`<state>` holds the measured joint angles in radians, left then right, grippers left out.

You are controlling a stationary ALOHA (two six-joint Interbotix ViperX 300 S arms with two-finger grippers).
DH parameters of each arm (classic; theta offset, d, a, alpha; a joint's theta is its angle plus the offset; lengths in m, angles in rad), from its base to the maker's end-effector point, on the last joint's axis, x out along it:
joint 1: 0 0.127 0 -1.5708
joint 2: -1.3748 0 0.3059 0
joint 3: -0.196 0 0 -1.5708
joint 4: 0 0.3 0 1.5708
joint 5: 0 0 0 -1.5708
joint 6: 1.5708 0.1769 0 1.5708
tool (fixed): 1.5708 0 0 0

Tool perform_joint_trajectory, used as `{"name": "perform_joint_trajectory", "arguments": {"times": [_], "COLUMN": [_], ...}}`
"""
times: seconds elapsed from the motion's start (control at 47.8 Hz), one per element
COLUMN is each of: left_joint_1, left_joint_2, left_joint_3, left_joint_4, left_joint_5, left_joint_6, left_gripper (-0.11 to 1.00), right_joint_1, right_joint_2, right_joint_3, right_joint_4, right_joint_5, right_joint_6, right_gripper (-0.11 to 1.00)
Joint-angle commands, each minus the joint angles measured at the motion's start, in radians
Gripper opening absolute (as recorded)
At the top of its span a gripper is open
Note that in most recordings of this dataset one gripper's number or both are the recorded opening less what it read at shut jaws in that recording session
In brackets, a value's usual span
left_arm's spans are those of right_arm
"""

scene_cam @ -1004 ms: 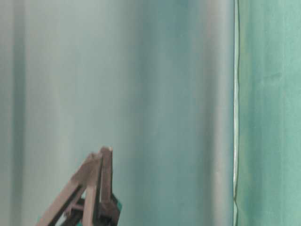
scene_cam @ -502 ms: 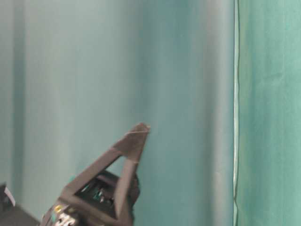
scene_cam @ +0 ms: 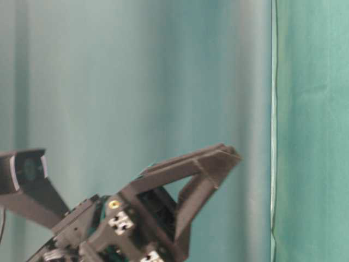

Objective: Peel off the Velcro with your right arm.
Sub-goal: 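Lower the left gripper over the strap and close on it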

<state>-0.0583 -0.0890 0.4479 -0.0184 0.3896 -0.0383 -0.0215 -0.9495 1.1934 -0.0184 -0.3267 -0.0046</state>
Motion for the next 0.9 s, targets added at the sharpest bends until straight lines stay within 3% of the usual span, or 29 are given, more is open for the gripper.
{"name": "perform_joint_trajectory", "arguments": {"times": [0.0,0.523,0.879], "left_joint_1": [-0.005,0.005,0.021], "left_joint_2": [0.002,0.141,0.222], "left_joint_3": [-0.035,-0.029,-0.023], "left_joint_4": [-0.002,0.0,0.0], "left_joint_5": [0.015,0.008,-0.067], "left_joint_6": [0.0,0.005,0.008], "left_gripper": [0.9,0.9,0.9], "right_joint_1": [-0.002,-0.002,-0.002], "right_joint_2": [0.006,0.015,0.02], "right_joint_3": [-0.009,0.0,0.006], "right_joint_4": [-0.005,-0.009,-0.009], "right_joint_5": [-0.005,-0.012,-0.018], "right_joint_6": [-0.002,0.002,0.002], "right_gripper": [0.44,0.44,0.44]}}
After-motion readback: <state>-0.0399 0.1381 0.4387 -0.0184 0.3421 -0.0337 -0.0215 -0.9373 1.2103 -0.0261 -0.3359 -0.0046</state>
